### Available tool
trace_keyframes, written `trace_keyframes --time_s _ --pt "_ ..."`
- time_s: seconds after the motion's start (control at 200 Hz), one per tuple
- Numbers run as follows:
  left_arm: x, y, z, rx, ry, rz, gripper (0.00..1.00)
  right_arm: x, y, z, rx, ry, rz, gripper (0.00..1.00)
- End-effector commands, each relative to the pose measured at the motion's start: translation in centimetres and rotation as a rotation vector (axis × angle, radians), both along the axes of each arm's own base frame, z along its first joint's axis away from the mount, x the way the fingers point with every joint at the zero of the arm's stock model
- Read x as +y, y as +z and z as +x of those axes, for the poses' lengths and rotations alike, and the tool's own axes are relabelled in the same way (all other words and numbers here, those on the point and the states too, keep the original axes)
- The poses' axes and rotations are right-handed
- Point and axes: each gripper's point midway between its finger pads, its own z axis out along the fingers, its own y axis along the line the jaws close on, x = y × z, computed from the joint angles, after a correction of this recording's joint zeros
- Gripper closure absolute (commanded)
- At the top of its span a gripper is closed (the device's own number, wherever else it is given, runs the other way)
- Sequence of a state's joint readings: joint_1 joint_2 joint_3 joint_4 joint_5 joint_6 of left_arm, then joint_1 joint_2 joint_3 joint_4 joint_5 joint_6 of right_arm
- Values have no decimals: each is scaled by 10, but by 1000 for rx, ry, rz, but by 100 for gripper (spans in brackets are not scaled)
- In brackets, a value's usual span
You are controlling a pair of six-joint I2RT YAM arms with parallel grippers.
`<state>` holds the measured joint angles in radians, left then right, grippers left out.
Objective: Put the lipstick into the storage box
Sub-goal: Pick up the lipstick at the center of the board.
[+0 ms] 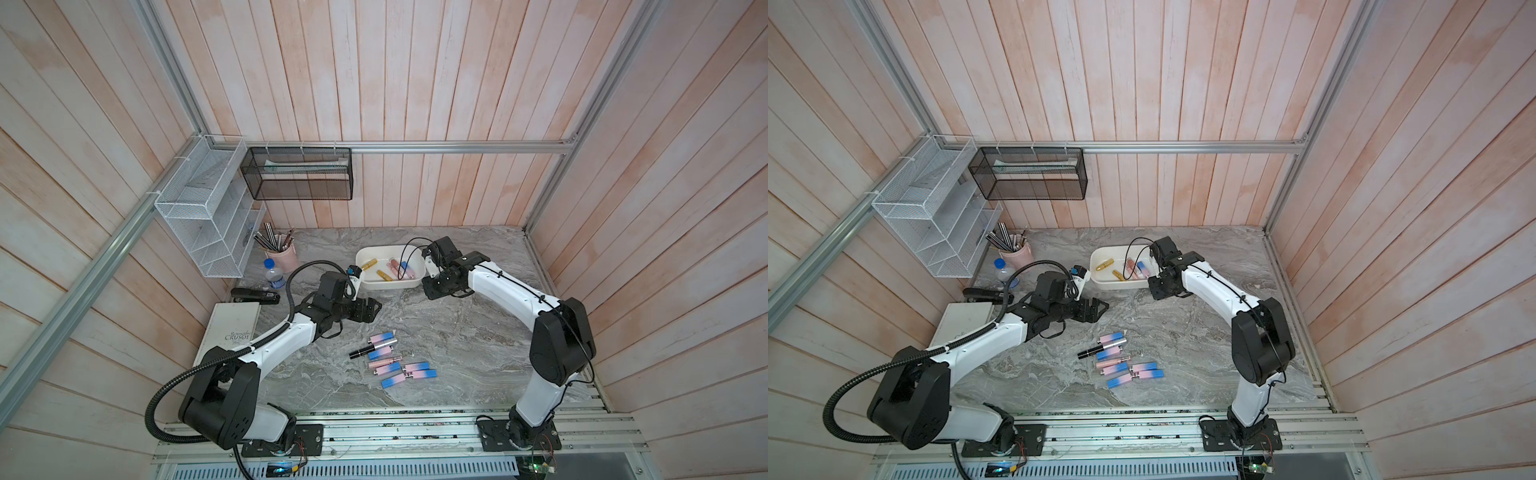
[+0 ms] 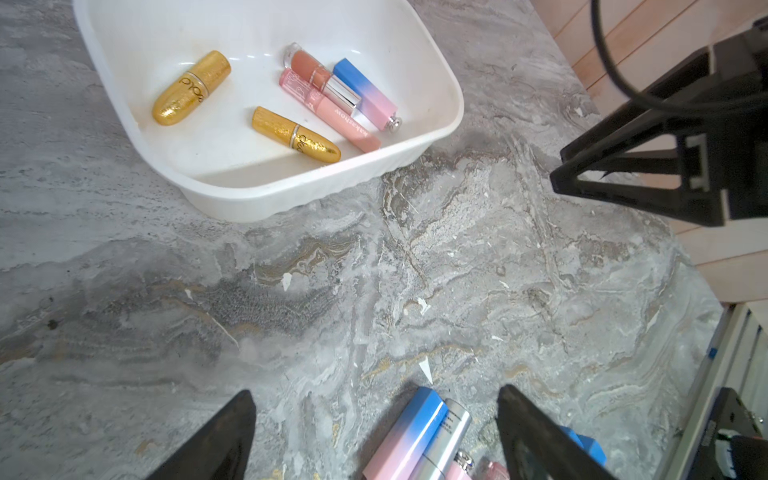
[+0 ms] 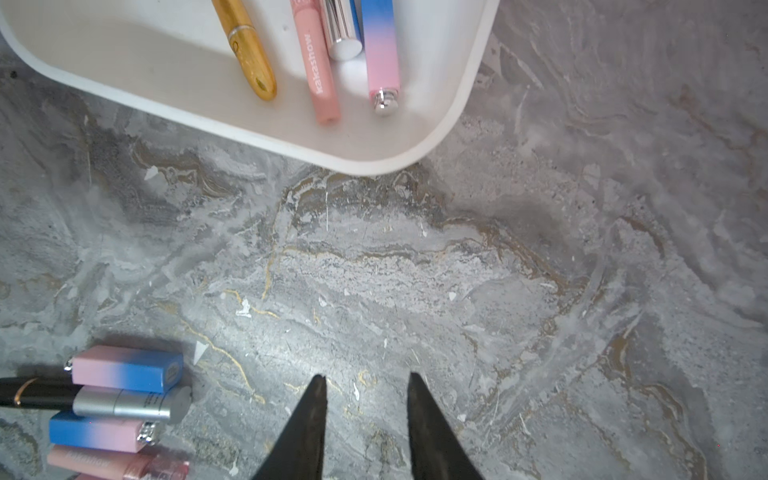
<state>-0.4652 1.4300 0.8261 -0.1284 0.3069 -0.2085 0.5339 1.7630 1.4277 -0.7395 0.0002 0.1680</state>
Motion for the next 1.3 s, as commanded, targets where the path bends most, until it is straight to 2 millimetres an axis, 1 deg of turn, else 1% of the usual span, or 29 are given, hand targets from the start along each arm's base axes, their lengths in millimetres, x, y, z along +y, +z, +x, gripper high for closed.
trace_keyframes --time_s 0.0,0.135,0.25,0.385,0.455,0.54,0.695,0.815,1.05,1.295 --pt "-7 -20 -14 32 -65 63 11 -6 13 -5 -28 -43 30 66" --pt "-18 -37 -25 75 -117 109 12 -14 11 -14 -25 -67 35 66" --pt "-20 -53 -32 115 -139 147 12 -20 11 -20 -27 -84 39 66" --pt "-23 -67 -38 153 -165 190 17 -26 13 -26 -33 -97 44 66" --pt "-24 -71 -39 160 -168 204 21 -28 14 -29 -35 -102 45 66" --pt "-23 -76 -39 175 -165 213 28 -33 12 -32 -34 -111 43 66" --pt "-18 -87 -36 199 -133 246 28 -36 12 -35 -35 -117 45 67" --pt "-18 -89 -36 204 -129 250 28 -40 11 -36 -36 -118 42 67" --pt "-19 -92 -38 218 -136 252 33 -47 11 -38 -39 -131 41 67" --pt "-24 -87 -37 205 -144 255 35 -51 11 -38 -38 -137 44 67"
